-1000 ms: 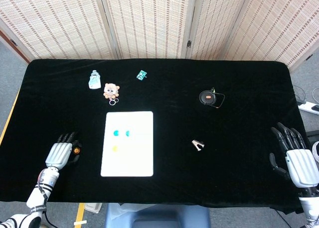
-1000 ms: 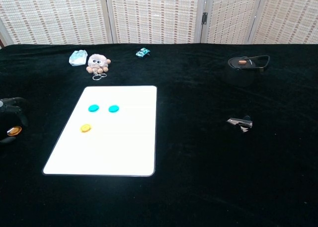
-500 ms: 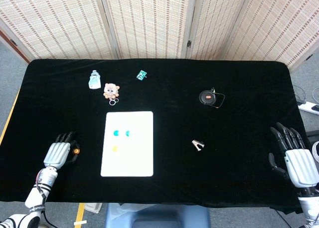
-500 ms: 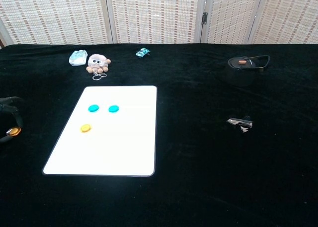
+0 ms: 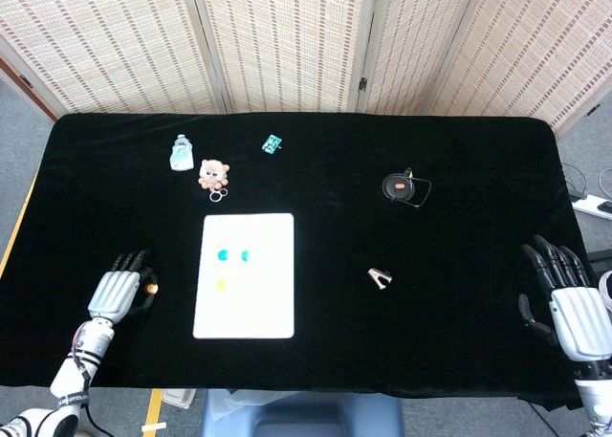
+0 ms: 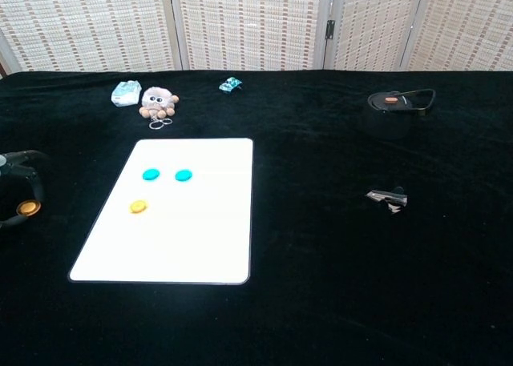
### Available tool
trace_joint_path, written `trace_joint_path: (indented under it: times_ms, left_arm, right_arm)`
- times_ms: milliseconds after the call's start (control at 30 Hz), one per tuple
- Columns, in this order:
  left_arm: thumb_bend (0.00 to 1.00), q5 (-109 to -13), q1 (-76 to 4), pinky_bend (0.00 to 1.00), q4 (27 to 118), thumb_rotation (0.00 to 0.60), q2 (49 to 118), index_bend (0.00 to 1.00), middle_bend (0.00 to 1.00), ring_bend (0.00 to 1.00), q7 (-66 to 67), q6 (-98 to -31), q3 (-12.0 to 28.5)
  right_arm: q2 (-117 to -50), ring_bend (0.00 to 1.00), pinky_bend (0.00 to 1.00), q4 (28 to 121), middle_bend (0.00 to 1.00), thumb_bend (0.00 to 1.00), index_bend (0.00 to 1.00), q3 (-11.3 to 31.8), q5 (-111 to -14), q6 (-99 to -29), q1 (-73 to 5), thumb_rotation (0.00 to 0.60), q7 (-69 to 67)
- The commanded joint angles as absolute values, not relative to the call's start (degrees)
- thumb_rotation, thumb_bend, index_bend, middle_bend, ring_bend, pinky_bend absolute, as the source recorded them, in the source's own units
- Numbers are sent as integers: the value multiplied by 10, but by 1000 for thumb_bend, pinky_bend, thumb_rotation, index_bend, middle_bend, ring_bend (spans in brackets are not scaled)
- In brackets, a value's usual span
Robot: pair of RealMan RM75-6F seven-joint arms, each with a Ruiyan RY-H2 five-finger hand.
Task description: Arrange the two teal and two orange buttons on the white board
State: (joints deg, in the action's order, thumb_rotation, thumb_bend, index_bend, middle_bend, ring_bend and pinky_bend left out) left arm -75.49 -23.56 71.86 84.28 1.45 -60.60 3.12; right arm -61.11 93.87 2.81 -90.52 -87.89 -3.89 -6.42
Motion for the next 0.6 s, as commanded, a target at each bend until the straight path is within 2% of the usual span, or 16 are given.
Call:
trace_joint_path:
  times_ms: [33,300,600]
  left_arm:
    - [454,-765,-248,0,752,600,826,474,84,0,9,-603,41]
    - [453,-777,-292,0,817,600,816,469,83,0,41,-585,65]
    - [453,-766,-344,0,851,600,844,465,84,0,97,-543,78]
  right_arm:
    - [-611,18,0,937,0,589,0,28,-905,-880,-38,547,-66]
    - [-612,20,0,930,0,589,0,27,-903,-880,-36,546,-74]
    - [-612,21,0,924,0,589,0,28,-897,-874,-38,547,-79]
